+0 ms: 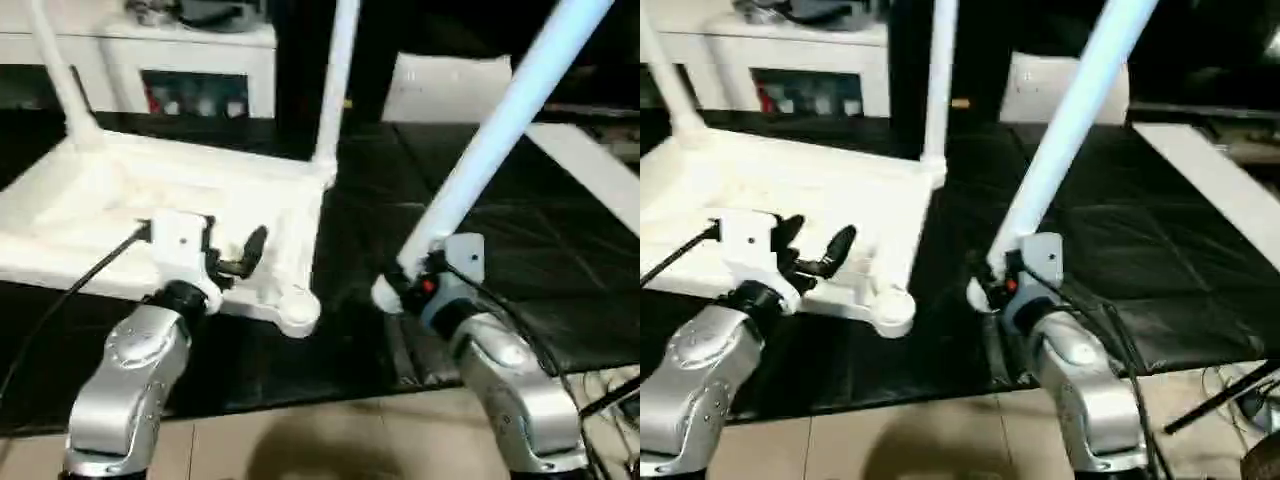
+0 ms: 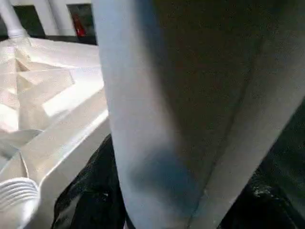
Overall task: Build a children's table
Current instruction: Move to table
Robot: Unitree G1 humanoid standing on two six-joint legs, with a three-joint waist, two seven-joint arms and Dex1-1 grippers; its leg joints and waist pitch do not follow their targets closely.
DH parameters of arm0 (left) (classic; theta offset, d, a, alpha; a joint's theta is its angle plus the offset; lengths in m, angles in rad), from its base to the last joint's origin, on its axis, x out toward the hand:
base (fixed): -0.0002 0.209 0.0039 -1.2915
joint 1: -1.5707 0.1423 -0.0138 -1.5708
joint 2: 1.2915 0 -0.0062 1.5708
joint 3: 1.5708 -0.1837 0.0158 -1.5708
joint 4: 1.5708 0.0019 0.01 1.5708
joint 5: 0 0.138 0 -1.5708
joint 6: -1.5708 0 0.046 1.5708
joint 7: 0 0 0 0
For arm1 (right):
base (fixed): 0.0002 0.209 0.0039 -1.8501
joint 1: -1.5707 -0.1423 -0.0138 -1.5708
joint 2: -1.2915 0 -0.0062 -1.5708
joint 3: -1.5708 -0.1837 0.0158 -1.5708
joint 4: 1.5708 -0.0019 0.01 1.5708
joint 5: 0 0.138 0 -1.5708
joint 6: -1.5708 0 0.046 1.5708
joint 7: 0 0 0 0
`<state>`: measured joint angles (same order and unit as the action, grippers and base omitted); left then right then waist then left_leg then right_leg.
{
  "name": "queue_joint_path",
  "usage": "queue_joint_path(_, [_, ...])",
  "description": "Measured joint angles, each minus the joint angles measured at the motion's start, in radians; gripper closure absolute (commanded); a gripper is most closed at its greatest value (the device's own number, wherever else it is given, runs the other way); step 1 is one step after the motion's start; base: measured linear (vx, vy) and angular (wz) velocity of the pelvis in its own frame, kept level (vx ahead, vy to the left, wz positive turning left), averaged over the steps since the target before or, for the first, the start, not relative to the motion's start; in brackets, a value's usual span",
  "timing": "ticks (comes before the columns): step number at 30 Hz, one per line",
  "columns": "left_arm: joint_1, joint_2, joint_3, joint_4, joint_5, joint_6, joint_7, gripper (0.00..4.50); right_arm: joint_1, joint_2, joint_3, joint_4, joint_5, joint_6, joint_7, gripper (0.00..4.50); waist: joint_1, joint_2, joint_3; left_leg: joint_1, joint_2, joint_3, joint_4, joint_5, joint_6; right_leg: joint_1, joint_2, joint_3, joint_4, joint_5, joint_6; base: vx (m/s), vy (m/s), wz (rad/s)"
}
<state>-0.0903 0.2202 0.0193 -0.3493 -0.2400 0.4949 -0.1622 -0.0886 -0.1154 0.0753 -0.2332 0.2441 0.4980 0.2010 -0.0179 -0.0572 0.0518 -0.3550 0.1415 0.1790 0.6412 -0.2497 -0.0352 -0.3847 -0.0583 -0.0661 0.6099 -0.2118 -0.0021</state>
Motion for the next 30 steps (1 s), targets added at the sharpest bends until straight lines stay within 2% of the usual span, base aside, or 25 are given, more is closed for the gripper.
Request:
queue_joint_path(2, [-0.002,-0.006,0.010,0.016,-0.001,0.006,0.007,0.46,0.000,-0.002,-0.002,0.000,0.011,0.001,0.011,2.60,0.005,-0.001,0.000,0.000,-0.001,0.000,-0.001,0.006,0.008,0.000,0.000,0.001,0.003,0.019,-0.006,0.052,-0.037,0.05])
queue_joint_path(4, [-0.009,-0.011,0.036,0.032,-0.009,0.018,0.012,0.17,-0.005,-0.014,-0.002,0.000,0.024,0.001,0.036,2.60,0.011,-0.001,0.000,-0.001,-0.001,0.000,-0.008,0.007,0.007,-0.004,0.001,0.000,0.001,0.020,-0.012,0.082,-0.040,0.04])
queue_joint_path(7, [-0.013,-0.006,0.071,0.040,-0.022,0.031,0.013,0.02,-0.026,-0.023,-0.021,0.001,0.029,0.001,0.049,2.60,0.024,-0.001,0.000,-0.003,-0.001,0.000,-0.016,0.008,0.009,-0.009,0.002,-0.001,0.002,0.014,-0.019,0.042,-0.019,0.00])
queue_joint_path(13, [-0.013,0.028,0.058,0.040,-0.034,0.007,-0.049,0.00,-0.054,-0.012,-0.038,0.026,0.037,-0.055,0.061,2.60,0.035,-0.006,0.000,-0.004,0.001,0.002,-0.018,0.011,0.014,-0.012,0.002,-0.002,0.004,0.012,-0.023,0.000,0.000,0.00])
queue_joint_path(19, [-0.002,0.180,0.000,0.055,-0.040,-0.047,-0.272,0.00,-0.064,-0.034,-0.038,0.043,0.068,-0.020,0.110,2.60,0.046,-0.009,0.002,0.000,0.001,0.003,-0.018,0.013,0.006,-0.010,0.003,-0.001,0.006,0.015,-0.026,0.000,0.000,0.00])
queue_joint_path(22, [-0.054,0.308,-0.044,0.149,-0.030,-0.073,-0.435,0.00,-0.067,-0.071,-0.034,0.052,0.070,-0.029,0.168,2.60,0.053,-0.009,0.002,0.001,0.001,0.003,-0.019,0.016,0.002,-0.010,0.003,-0.001,0.006,0.014,-0.021,0.000,0.000,0.00])
queue_joint_path(23, [-0.071,0.335,-0.053,0.178,-0.028,-0.081,-0.486,0.00,-0.067,-0.081,-0.033,0.056,0.069,-0.033,0.181,2.60,0.055,-0.007,0.004,0.002,0.001,0.003,-0.018,0.016,0.001,-0.009,0.003,-0.001,0.006,0.015,-0.021,0.000,0.000,0.00])
queue_joint_path(25, [-0.099,0.371,-0.077,0.218,-0.028,-0.093,-0.575,0.29,-0.067,-0.093,-0.031,0.065,0.068,-0.035,0.195,2.60,0.054,-0.004,0.005,0.004,0.001,0.003,-0.019,0.017,0.000,-0.007,0.003,0.000,0.006,0.016,-0.022,0.000,0.000,0.00])
queue_joint_path(28, [-0.159,0.421,-0.143,0.304,-0.019,-0.139,-0.725,0.50,-0.067,-0.095,-0.030,0.077,0.074,-0.033,0.213,2.60,0.052,-0.002,0.006,0.005,0.001,0.003,-0.019,0.018,-0.001,-0.006,0.003,-0.001,0.006,0.019,-0.028,0.000,0.000,0.00])
queue_joint_path(30, [-0.172,0.440,-0.163,0.340,-0.005,-0.163,-0.775,0.75,-0.067,-0.096,-0.030,0.077,0.080,-0.029,0.222,2.60,0.051,0.000,0.007,0.005,0.001,0.003,-0.019,0.018,-0.001,-0.006,0.003,-0.001,0.006,0.019,-0.028,0.000,0.000,0.00])
